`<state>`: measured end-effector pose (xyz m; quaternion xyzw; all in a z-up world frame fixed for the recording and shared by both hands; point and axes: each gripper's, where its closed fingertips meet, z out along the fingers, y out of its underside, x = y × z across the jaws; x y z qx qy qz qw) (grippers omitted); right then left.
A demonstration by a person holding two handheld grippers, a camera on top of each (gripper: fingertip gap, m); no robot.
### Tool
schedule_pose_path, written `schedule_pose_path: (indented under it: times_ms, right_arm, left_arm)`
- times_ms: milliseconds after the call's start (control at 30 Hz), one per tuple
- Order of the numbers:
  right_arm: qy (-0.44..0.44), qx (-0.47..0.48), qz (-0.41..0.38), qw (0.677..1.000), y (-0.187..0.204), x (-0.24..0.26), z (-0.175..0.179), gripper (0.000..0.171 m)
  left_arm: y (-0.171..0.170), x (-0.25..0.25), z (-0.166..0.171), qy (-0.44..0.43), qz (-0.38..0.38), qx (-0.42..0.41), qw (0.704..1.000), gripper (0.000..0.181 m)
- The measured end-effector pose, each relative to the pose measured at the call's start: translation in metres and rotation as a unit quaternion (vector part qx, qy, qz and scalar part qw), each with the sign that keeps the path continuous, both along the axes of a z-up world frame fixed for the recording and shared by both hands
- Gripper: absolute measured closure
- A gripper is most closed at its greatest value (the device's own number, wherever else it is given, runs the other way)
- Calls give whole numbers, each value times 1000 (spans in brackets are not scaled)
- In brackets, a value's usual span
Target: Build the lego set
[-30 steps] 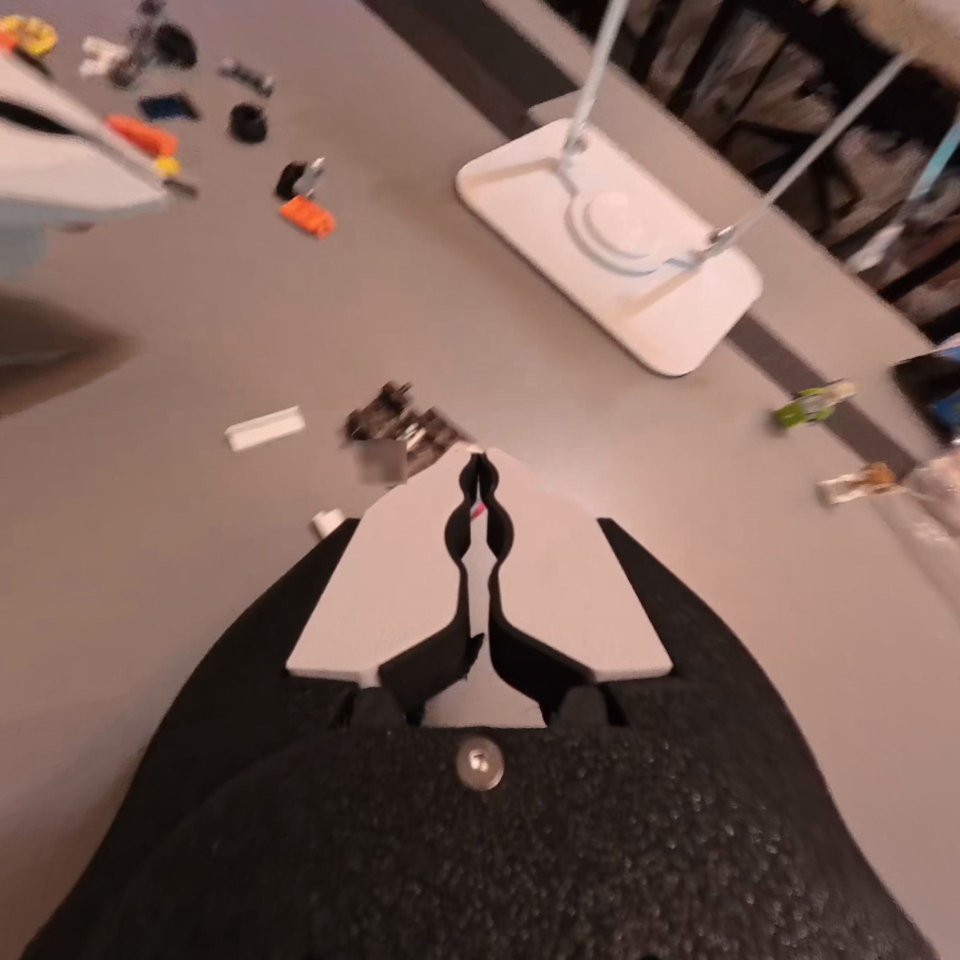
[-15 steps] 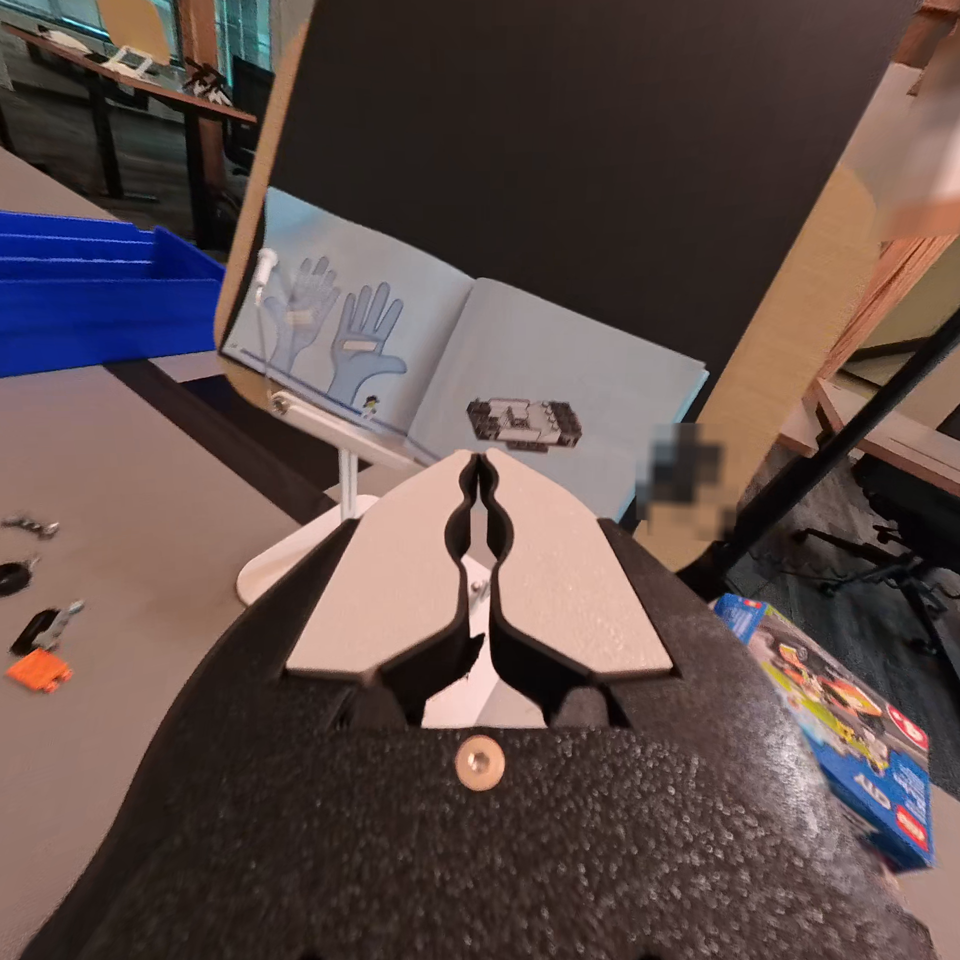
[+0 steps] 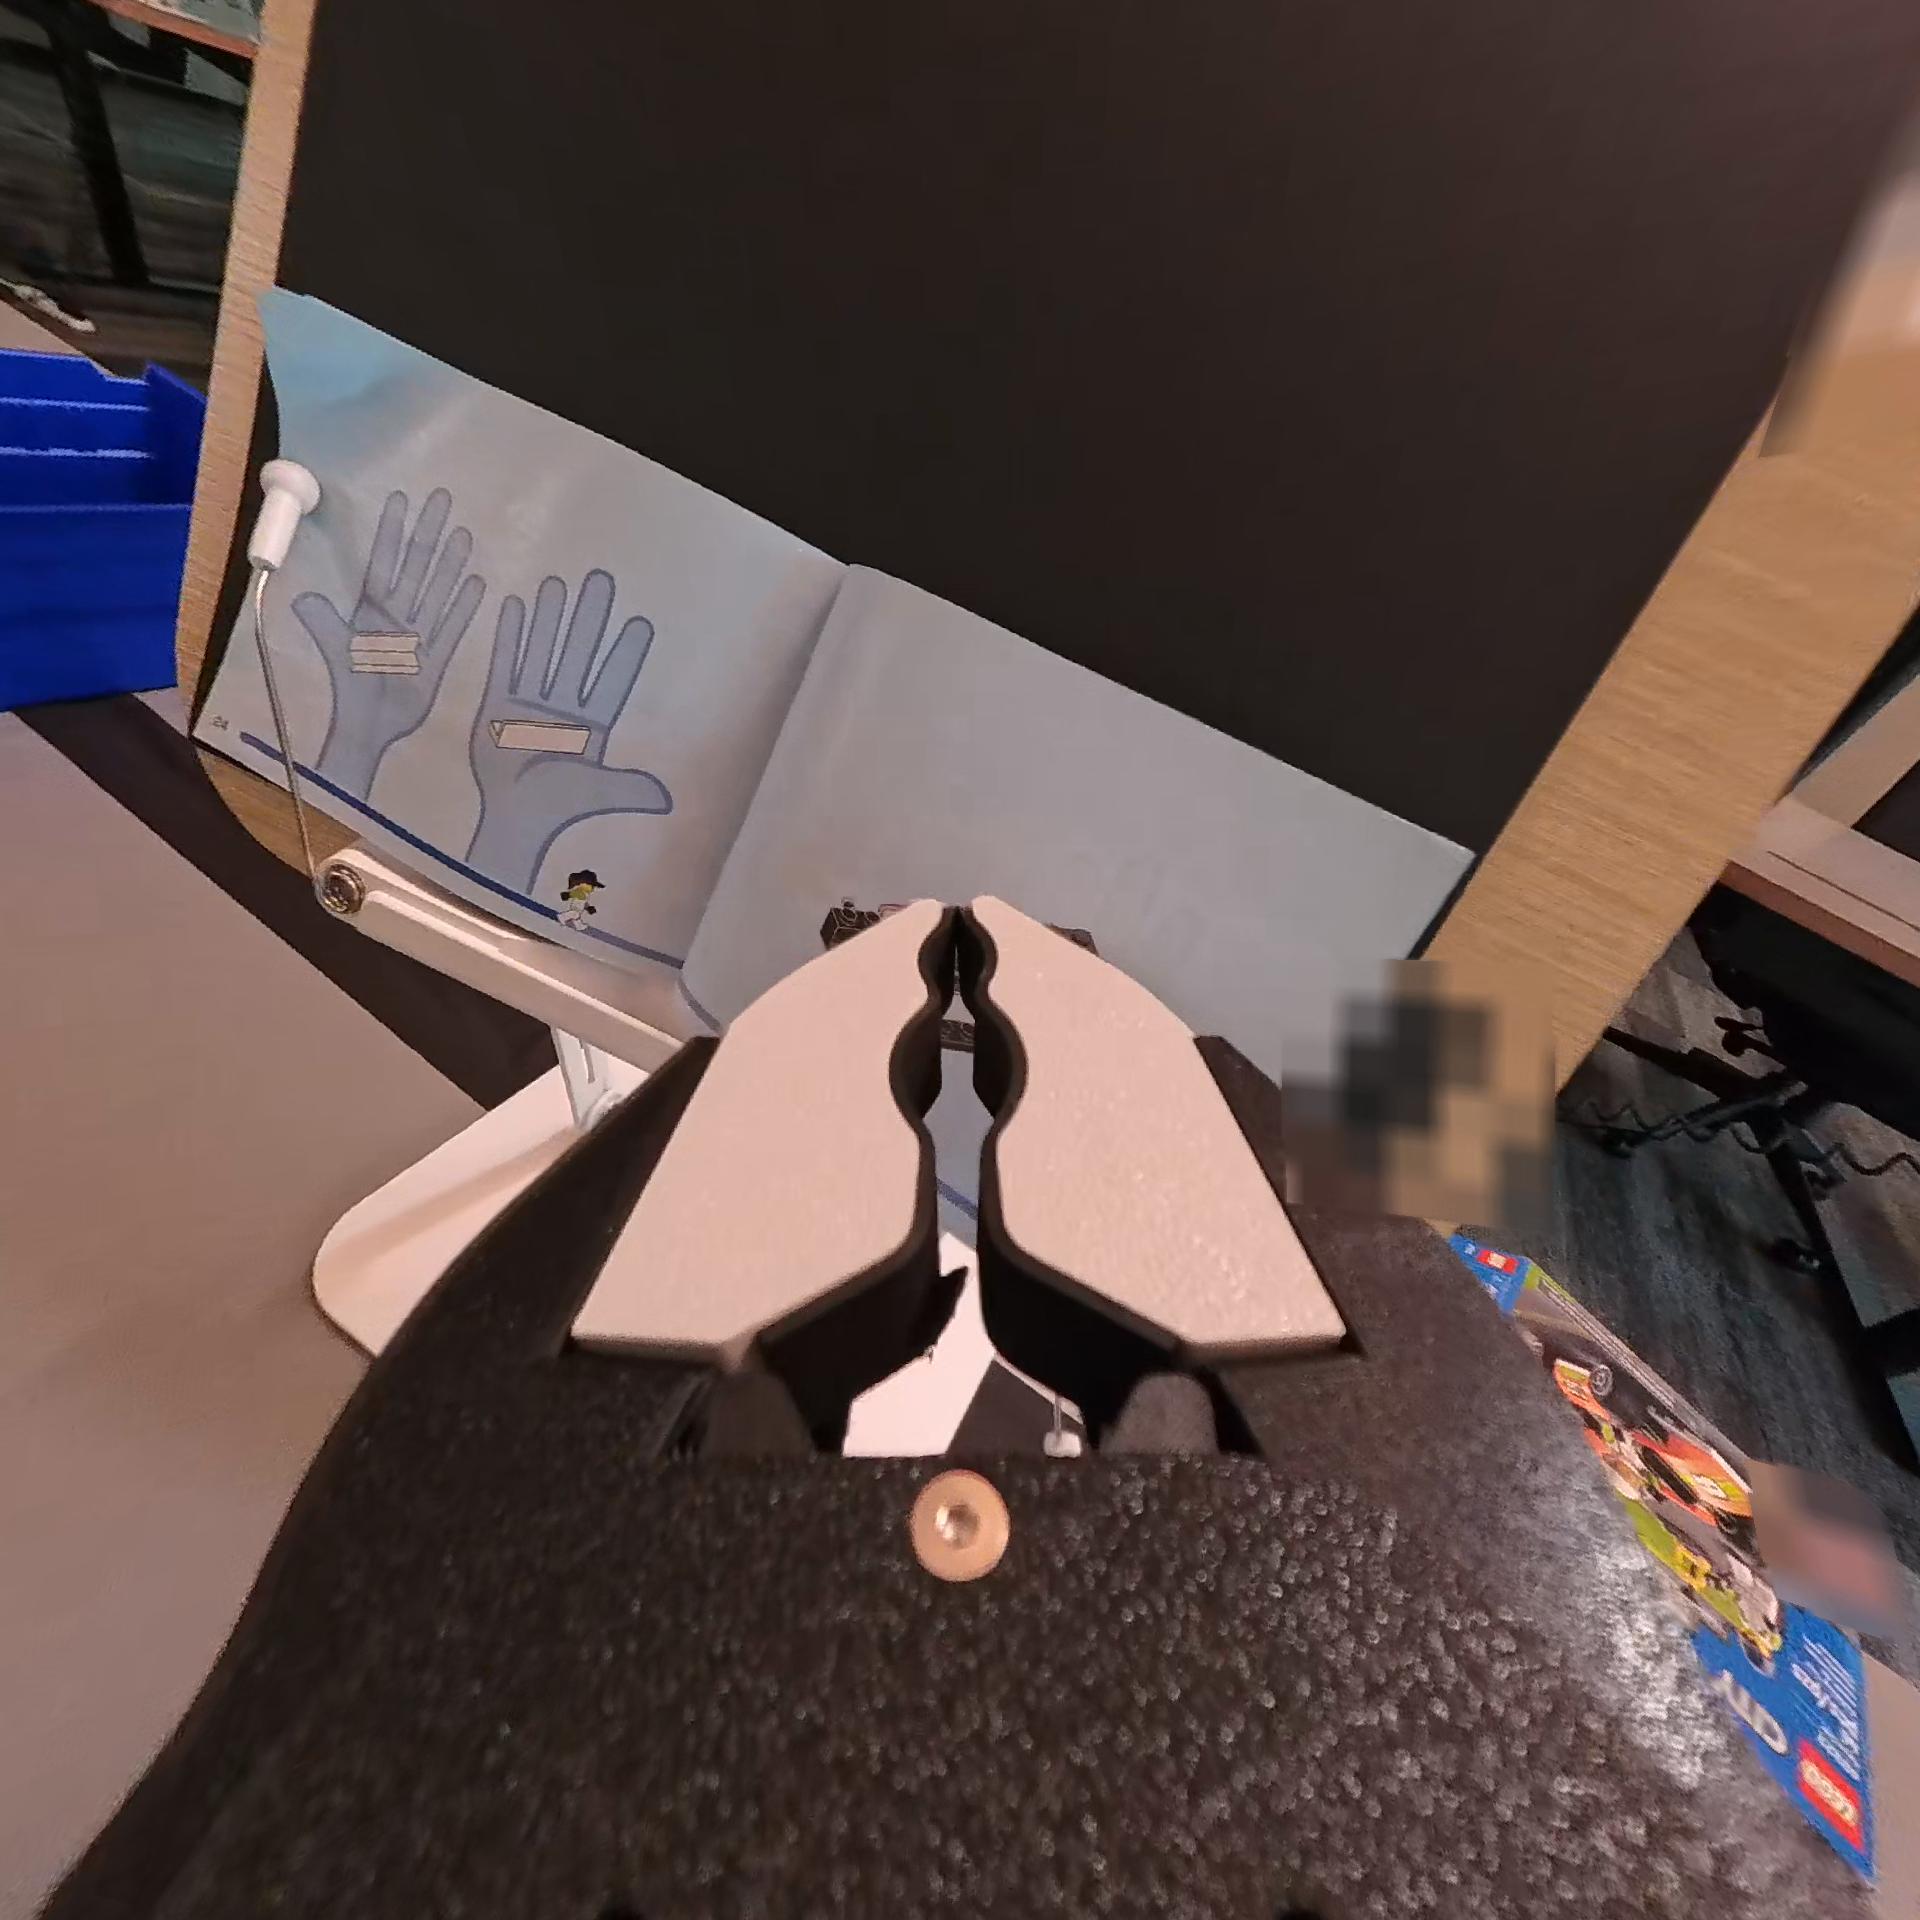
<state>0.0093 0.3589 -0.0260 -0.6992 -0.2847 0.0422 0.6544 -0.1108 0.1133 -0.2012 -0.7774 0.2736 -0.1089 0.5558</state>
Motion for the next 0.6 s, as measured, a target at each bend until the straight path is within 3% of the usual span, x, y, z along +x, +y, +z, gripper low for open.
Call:
schedule_pose_path:
  times_ms: [600]
  right_arm:
    - [-6,-10,-5,1000,-9,8,-14,171]
  left_arm:
    - [-1,4,-3,6,-4,-1,1000,181]
